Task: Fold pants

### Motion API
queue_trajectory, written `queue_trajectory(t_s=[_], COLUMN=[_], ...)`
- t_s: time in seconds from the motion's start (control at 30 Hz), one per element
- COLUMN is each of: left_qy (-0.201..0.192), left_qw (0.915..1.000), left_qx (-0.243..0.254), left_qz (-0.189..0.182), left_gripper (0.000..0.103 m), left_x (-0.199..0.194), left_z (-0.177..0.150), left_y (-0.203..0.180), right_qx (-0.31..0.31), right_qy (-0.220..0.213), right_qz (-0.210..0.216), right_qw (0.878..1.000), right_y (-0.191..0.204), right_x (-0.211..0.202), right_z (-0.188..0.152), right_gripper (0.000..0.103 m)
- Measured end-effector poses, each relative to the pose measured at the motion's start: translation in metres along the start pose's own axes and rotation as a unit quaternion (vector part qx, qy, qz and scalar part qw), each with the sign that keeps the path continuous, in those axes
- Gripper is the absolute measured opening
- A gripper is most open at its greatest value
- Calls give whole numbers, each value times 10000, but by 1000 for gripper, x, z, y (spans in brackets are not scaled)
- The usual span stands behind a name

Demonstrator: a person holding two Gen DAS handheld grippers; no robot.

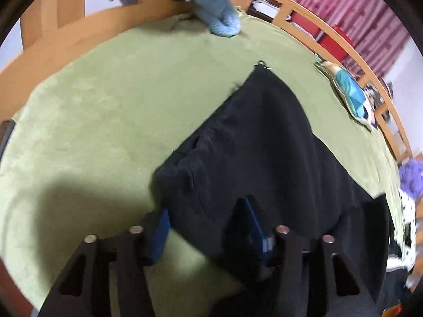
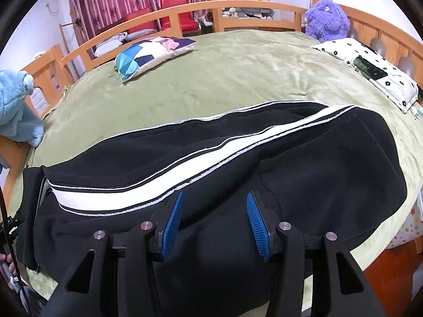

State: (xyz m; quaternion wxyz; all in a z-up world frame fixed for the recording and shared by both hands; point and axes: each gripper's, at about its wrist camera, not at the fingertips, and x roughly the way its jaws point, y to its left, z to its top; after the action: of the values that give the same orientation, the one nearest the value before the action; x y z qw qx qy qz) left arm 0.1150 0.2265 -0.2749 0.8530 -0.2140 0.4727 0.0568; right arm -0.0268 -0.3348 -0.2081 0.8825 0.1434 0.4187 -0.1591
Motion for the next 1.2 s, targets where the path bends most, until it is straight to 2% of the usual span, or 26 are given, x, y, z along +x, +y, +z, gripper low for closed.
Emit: queue_trajectory(t_s=[0.03, 0.07, 0.1, 0.17, 0.27, 0.4, 0.47, 0.53, 0.57, 0.67, 0.7, 0.73, 0.77, 0.83, 0.9, 0.97, 1.03, 1.1, 1.17, 1.2], left_qy=[5, 30, 102, 106, -234, -38, -55, 5, 27, -250, -349, -370, -335, -122, 53, 215, 406, 550, 672, 686], left_qw=[10000, 10000, 9999, 9997, 9993, 9997, 9999, 9983, 9968, 9904, 9884, 9886, 9899, 9894, 9858, 9774, 9689, 9631, 9573, 9555], left_qx=[-34, -38, -32, 42, 304, -66, 108, 461, 629, 1194, 1323, 1349, 1349, 1368, 1407, 1643, 1970, 2227, 2487, 2641], left_qz=[52, 21, -118, -224, 0, -212, 19, 346, 485, 651, 656, 564, 266, -472, -917, -1313, -1440, -1407, -1308, -1123], left_gripper=[32, 17, 12, 8, 8, 9, 11, 20, 27, 31, 40, 45, 54, 54, 54, 58, 59, 59, 59, 59], left_x=[3, 5, 6, 0, -21, -21, -20, -26, -31, -60, -72, -79, -88, -97, -101, -100, -92, -82, -71, -63], left_z=[3, 5, 7, 7, 3, -1, -4, -8, -11, -23, -29, -33, -40, -52, -67, -87, -106, -126, -142, -149], left_y=[0, 0, 1, 5, 15, 34, 25, 8, 0, -21, -29, -34, -40, -54, -73, -98, -122, -141, -155, -161], right_qx=[-23, -45, -71, -129, -191, -189, -122, -53, -32, -67, -75, -75, -65, -23, 6, -11, -40, -94, -144, -163], right_qy=[13, 19, 20, 4, -34, -169, -152, -89, -76, -184, -206, -225, -234, -235, -197, -166, -178, -188, -162, -121], right_qz=[-4, -9, -17, -11, -4, 72, 133, 224, 290, 357, 377, 425, 472, 580, 687, 712, 694, 628, 518, 449], right_qw=[10000, 10000, 10000, 9999, 9998, 9997, 9997, 9997, 9995, 9992, 9990, 9988, 9986, 9980, 9974, 9973, 9974, 9978, 9984, 9988], right_y=[3, 6, 9, 15, 20, 17, 14, 9, 7, 5, 4, 3, 2, 1, -1, -3, -4, -7, -10, -12], right_x=[1, 1, 1, 0, -4, -11, -12, -11, -11, -17, -18, -19, -19, -19, -19, -19, -20, -21, -22, -21], right_z=[0, 0, -1, -1, -1, -3, -5, -6, -7, -8, -8, -8, -9, -10, -12, -15, -18, -22, -25, -26], right_gripper=[50, 50, 50, 50, 50, 50, 50, 50, 50, 50, 50, 50, 50, 50, 50, 50, 50, 50, 50, 50])
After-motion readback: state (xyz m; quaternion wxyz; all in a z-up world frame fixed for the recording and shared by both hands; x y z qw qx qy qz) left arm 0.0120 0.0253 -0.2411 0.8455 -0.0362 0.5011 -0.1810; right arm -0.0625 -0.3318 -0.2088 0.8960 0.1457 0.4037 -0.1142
